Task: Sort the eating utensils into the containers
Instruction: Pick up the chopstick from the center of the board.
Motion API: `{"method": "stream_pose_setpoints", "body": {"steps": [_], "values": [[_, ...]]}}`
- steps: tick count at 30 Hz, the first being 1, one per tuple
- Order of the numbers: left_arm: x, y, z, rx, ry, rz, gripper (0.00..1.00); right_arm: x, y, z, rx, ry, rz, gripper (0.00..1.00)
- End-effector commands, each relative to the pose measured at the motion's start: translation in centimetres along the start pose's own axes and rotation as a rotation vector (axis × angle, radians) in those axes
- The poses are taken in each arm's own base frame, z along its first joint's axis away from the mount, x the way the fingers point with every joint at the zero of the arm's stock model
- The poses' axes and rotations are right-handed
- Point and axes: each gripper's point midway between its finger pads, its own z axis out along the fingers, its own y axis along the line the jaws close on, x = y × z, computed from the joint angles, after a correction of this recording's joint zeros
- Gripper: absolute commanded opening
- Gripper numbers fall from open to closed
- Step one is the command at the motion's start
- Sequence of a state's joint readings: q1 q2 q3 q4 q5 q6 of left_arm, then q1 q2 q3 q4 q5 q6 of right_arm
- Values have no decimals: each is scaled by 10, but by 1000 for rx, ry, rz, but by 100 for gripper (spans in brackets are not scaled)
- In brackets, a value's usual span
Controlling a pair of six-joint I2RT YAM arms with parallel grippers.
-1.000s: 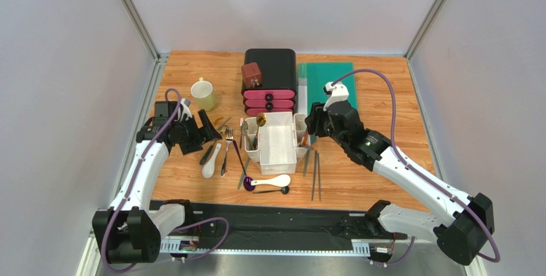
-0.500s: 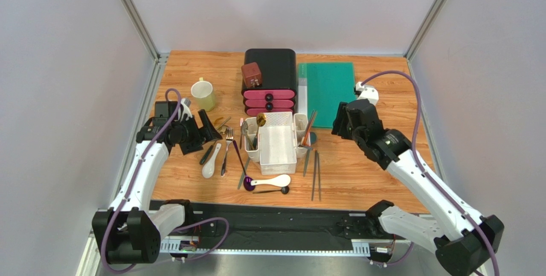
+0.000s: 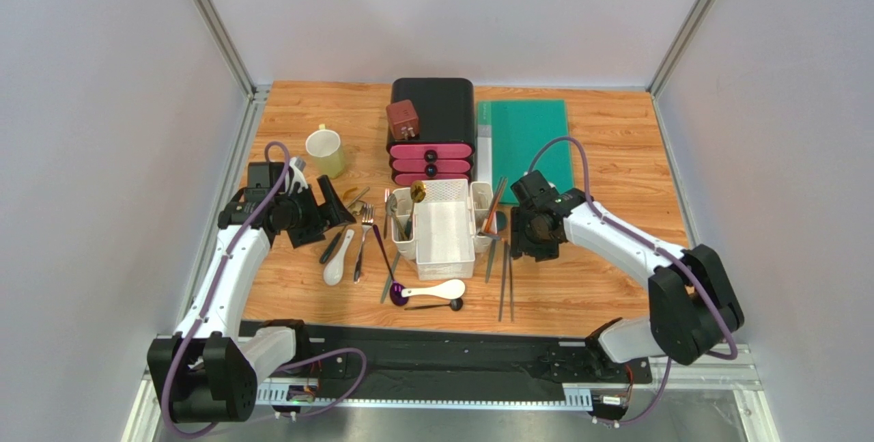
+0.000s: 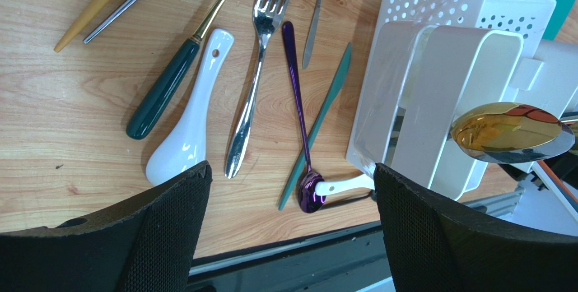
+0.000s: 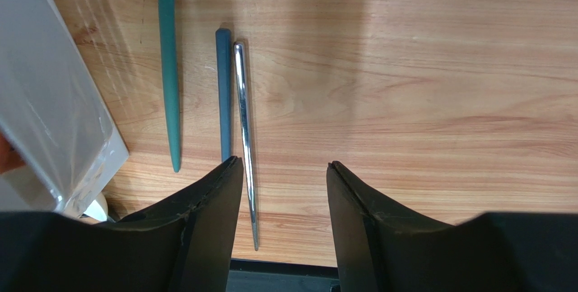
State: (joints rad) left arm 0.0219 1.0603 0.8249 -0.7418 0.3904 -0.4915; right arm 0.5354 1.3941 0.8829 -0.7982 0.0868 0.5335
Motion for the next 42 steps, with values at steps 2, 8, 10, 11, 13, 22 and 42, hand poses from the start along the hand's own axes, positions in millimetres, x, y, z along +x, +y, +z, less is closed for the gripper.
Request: {"method": "stream_pose_setpoints", "body": {"steps": [2, 8, 10, 11, 13, 22, 42], "values": [[-2, -5, -2, 17, -14, 9, 94, 0, 15, 8, -71, 21, -26, 53], [-3, -4, -1, 15, -14, 7, 94, 12, 23, 19, -114, 71, -29, 52], [-2, -3, 0, 13, -11, 6, 94, 11, 22, 21, -106, 70, -27, 52], [-2, -3, 0, 13, -11, 7, 94, 14, 21, 25, -95, 83, -27, 52], [-3, -3, 0, 10, -14, 6, 94, 16, 18, 30, -79, 93, -23, 52], [-3, -2, 0, 5, -15, 4, 94, 26, 14, 49, -41, 131, -30, 43], [-3, -2, -1, 2, -17, 3, 94, 2, -25, -14, 114, -47, -28, 0]]}}
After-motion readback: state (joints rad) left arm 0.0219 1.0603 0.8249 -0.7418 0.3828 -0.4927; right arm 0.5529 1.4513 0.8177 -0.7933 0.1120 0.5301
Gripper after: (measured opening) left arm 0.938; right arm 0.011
